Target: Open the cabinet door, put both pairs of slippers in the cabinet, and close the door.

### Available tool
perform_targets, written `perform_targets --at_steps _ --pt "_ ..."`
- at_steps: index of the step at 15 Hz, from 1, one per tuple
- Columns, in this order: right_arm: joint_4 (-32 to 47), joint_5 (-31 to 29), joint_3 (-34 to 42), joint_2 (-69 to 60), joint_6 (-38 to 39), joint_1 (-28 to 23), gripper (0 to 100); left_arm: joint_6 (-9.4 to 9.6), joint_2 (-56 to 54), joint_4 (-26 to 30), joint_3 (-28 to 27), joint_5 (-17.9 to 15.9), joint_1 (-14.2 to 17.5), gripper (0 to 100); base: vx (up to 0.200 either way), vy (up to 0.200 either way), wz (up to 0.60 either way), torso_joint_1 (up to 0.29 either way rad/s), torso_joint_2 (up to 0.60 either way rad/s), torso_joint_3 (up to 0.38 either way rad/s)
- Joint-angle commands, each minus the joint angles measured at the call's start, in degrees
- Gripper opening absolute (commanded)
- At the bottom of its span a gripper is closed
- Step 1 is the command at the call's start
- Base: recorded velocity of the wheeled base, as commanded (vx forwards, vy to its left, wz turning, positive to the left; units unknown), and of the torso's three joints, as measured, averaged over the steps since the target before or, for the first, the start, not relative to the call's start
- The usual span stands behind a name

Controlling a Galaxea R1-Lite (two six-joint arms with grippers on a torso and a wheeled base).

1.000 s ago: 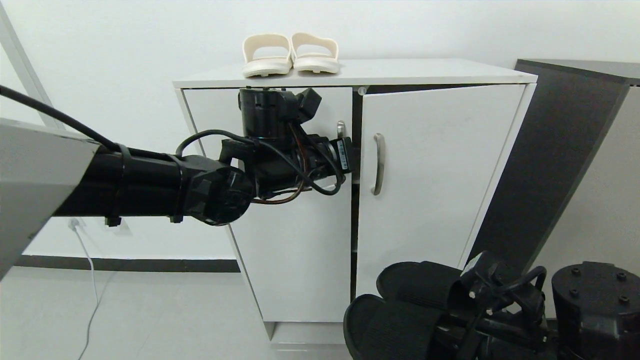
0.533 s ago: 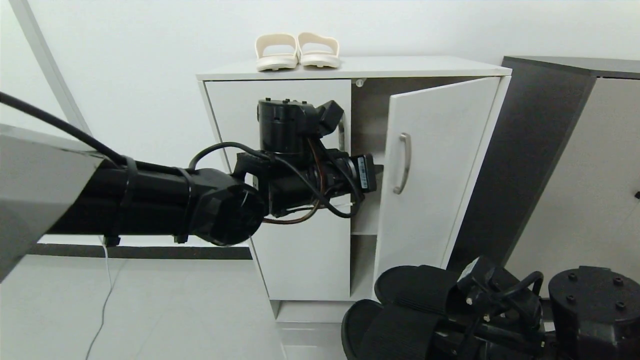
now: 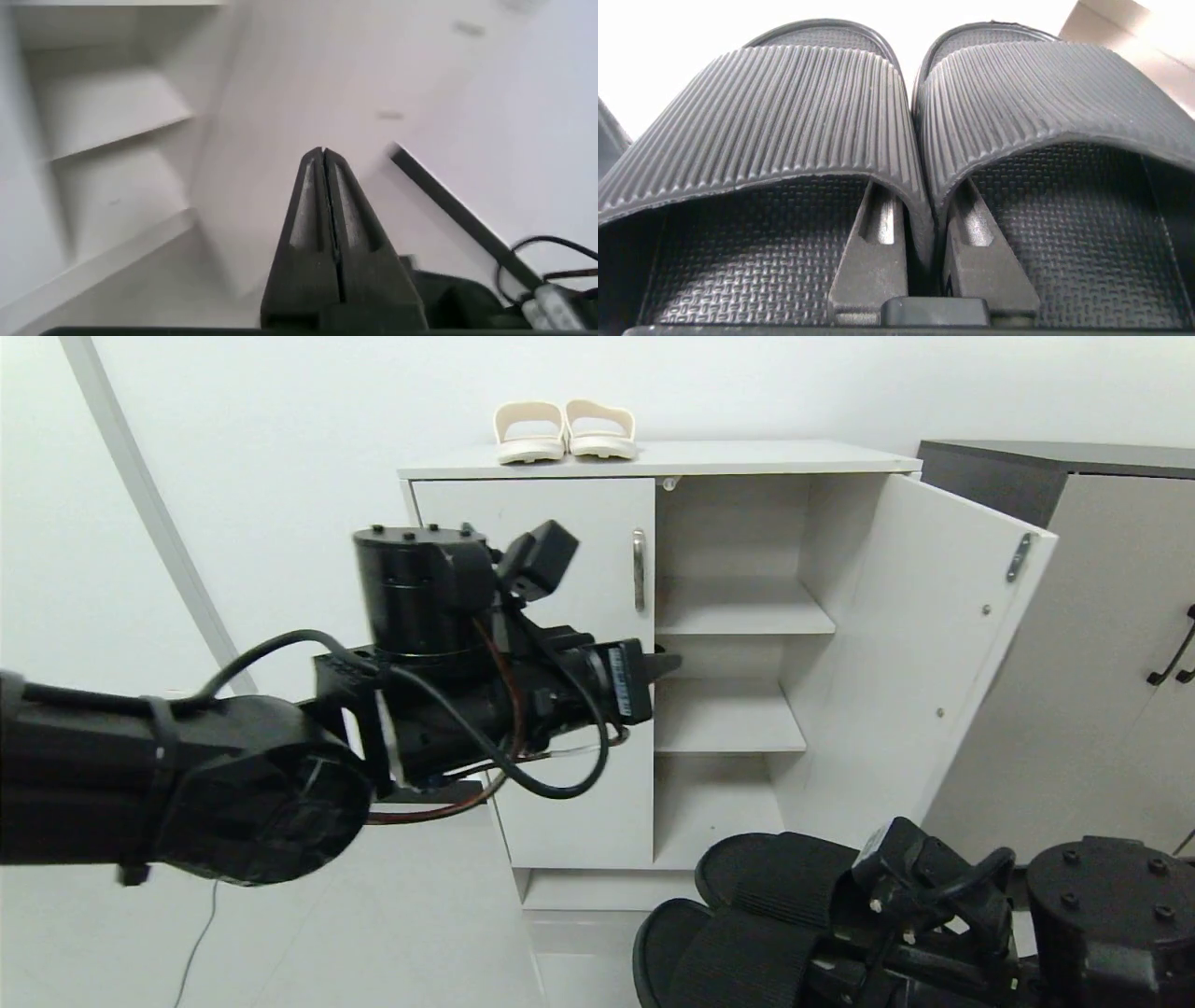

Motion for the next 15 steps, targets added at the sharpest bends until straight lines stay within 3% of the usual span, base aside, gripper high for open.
perform_targets --at_steps 1,3,5,8,11,13,14,15 --pt "-0.1 0.0 -0.1 -0.2 0.0 -0.3 0 -0.02 -13.0 -0.4 10.1 -0.1 6.7 0 0.0 0.0 0.0 0.0 0.0 0.0" --pt "-0.1 0.0 -0.3 0.2 0.1 -1.0 0 -0.02 -24.5 0.2 18.6 -0.1 11.4 0 0.0 0.0 0.0 0.0 0.0 0.0" --pt "-0.1 0.0 -0.3 0.0 0.1 -1.2 0 -0.02 -36.9 3.2 25.4 0.0 14.0 0 0.0 0.0 0.0 0.0 0.0 0.0" --pt "-0.1 0.0 -0.8 0.4 0.0 -1.2 0 0.69 -57.7 20.3 31.8 3.5 16.3 0 0.0 0.0 0.0 0.0 0.0 0.0" --pt "-0.1 0.0 -1.5 0.6 0.0 -1.2 0 0.77 -75.4 35.6 33.9 8.9 17.0 0 0.0 0.0 0.0 0.0 0.0 0.0" --pt "-0.1 0.0 -2.4 1.9 0.0 -1.2 0 2.62 -82.6 43.9 35.6 11.5 18.3 0 0.0 0.0 0.0 0.0 0.0 0.0" --pt "-0.7 0.0 -2.5 2.8 0.0 -1.3 0 5.34 -88.1 48.5 38.4 13.6 22.7 0 0.0 0.0 0.0 0.0 0.0 0.0" --pt "-1.7 0.0 -2.5 3.4 0.0 -1.4 0 7.81 -91.4 48.9 40.7 14.8 25.7 0 0.0 0.0 0.0 0.0 0.0 0.0"
